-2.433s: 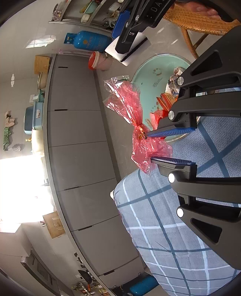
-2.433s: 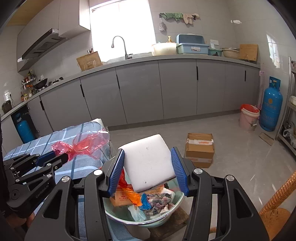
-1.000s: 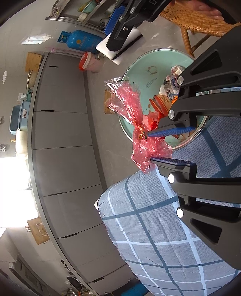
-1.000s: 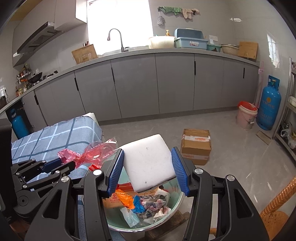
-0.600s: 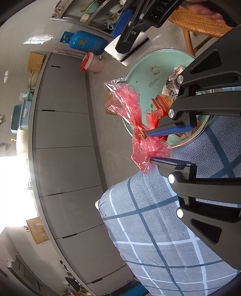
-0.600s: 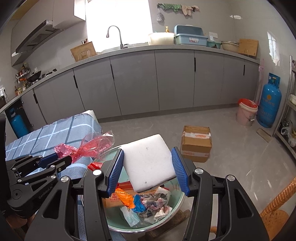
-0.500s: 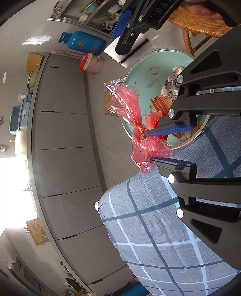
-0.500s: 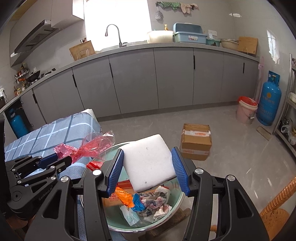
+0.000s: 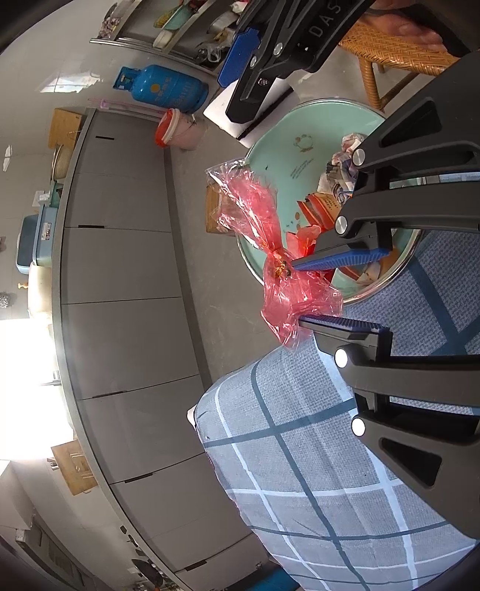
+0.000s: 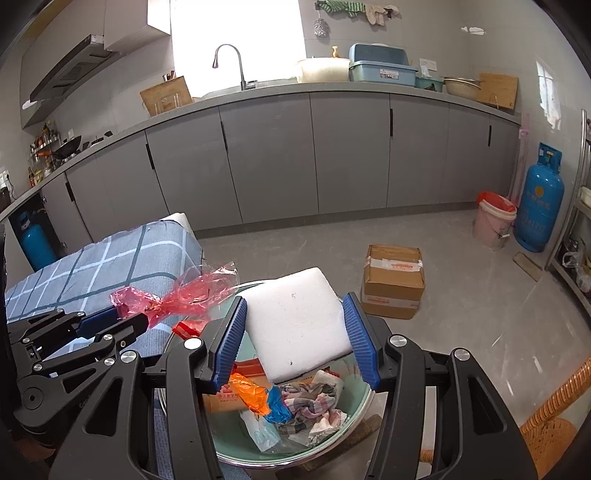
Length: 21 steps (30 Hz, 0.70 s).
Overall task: Collect trash
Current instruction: 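Open both tools to drop the sponge and pink wrapper into the basin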
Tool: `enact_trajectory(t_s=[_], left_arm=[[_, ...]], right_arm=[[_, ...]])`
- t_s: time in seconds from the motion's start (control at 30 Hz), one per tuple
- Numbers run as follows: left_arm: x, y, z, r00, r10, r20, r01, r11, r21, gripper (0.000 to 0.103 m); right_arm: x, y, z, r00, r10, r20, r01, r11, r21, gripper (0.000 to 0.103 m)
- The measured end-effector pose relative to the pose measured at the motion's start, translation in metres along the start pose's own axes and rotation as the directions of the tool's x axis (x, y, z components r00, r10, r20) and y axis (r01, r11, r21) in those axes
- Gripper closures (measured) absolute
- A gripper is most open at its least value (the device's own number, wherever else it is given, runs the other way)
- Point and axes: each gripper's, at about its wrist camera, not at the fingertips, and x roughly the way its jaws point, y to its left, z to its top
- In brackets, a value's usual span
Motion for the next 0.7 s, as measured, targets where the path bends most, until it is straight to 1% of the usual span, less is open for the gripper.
enact_trajectory(t_s=[0.07, 0.1, 0.13, 0.17, 0.2, 0.23, 0.33, 0.37, 0.4, 0.43, 0.47, 0.53, 0.7], left_arm=[[-0.001, -0.001, 0.000, 1.000, -0.002, 0.004, 0.002, 1.000, 0.002, 0.075], [-0.002, -0.001, -0.001, 1.000, 0.002, 0.005, -0.002, 1.000, 0.003, 0.071], [-0.002, 0.000, -0.001, 1.000, 0.005, 0.008, -0.005, 1.000, 0.000, 0.066], [-0.003, 0.001, -0.001, 1.000, 0.006, 0.011, -0.006, 1.000, -0.003, 0.049], [-0.005, 0.002, -0.002, 1.000, 0.012, 0.018, -0.012, 1.000, -0.007, 0.028], [-0.007, 0.003, -0.002, 0.999, 0.024, 0.031, -0.023, 1.000, -0.013, 0.023], [-0.012, 0.006, -0.004, 0.999, 0.007, 0.032, -0.007, 1.000, -0.016, 0.021], [-0.013, 0.007, -0.005, 0.999, 0.014, 0.031, -0.013, 1.000, -0.017, 0.019], [-0.014, 0.009, -0.006, 0.999, 0.018, 0.031, -0.017, 1.000, -0.020, 0.014], [-0.017, 0.011, -0.007, 0.999, 0.024, 0.036, -0.023, 0.999, -0.028, 0.011], [-0.019, 0.012, -0.008, 0.999, 0.030, 0.038, -0.028, 0.999, -0.036, 0.008], [-0.028, 0.017, -0.009, 0.999, 0.027, 0.046, -0.024, 0.998, -0.060, 0.006], [-0.049, 0.024, -0.015, 0.996, 0.042, 0.073, -0.036, 0.996, -0.078, 0.005]], right_arm=[[0.001, 0.000, 0.000, 1.000, 0.001, 0.002, -0.001, 1.000, -0.001, 0.048], [0.001, 0.000, 0.000, 1.000, 0.004, 0.004, -0.004, 1.000, -0.001, 0.047], [0.001, 0.000, 0.000, 1.000, 0.008, 0.007, -0.008, 1.000, 0.001, 0.043], [0.000, -0.001, 0.001, 1.000, 0.008, 0.016, -0.008, 1.000, 0.004, 0.034], [-0.001, -0.003, 0.001, 1.000, 0.003, 0.027, -0.003, 1.000, 0.009, 0.030], [-0.003, -0.005, 0.001, 0.999, -0.002, 0.038, 0.001, 1.000, 0.016, 0.027], [-0.008, -0.011, 0.001, 0.999, -0.002, 0.050, 0.000, 0.999, 0.040, 0.026], [-0.010, -0.012, 0.001, 0.999, -0.004, 0.053, 0.002, 0.999, 0.044, 0.026], [-0.012, -0.012, 0.001, 0.998, -0.005, 0.056, 0.002, 0.999, 0.046, 0.026], [-0.015, -0.012, 0.000, 0.998, -0.004, 0.059, 0.001, 0.999, 0.049, 0.026], [-0.019, -0.011, 0.000, 0.998, -0.003, 0.065, 0.000, 0.999, 0.052, 0.021], [-0.029, -0.010, -0.001, 0.996, -0.007, 0.087, 0.002, 0.998, 0.057, 0.016], [-0.049, -0.001, -0.003, 0.994, 0.009, 0.112, -0.014, 0.999, 0.048, 0.016]])
